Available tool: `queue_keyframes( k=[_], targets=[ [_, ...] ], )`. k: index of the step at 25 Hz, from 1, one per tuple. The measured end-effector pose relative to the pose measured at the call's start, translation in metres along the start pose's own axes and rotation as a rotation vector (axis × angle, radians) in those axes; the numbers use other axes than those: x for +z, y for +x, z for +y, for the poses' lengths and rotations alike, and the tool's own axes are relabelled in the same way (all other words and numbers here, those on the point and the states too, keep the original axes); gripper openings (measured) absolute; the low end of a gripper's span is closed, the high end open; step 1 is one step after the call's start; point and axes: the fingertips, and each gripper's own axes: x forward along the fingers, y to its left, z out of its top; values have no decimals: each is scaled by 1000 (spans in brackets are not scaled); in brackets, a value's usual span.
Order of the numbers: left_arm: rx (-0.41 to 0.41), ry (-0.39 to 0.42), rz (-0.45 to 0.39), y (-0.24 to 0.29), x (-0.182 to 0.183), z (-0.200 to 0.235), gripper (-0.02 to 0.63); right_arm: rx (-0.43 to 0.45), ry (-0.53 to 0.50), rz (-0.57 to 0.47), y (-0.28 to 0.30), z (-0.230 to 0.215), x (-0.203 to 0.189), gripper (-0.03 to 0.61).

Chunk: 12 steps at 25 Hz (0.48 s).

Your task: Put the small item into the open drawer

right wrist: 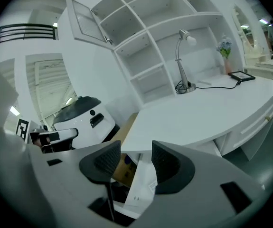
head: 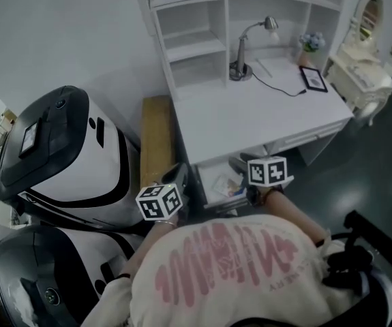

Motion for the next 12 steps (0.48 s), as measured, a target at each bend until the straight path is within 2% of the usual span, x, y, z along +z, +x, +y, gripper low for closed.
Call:
queue_keyframes(
  k=[6, 12],
  targets=[
    [-17, -19, -69, -6, 38, -9, 31, 12, -5, -136, -20, 25, 48, 177],
    [-20, -21, -114, -13, 65, -12, 31, 36, 36, -234, -41, 43, 78, 122]
  ],
)
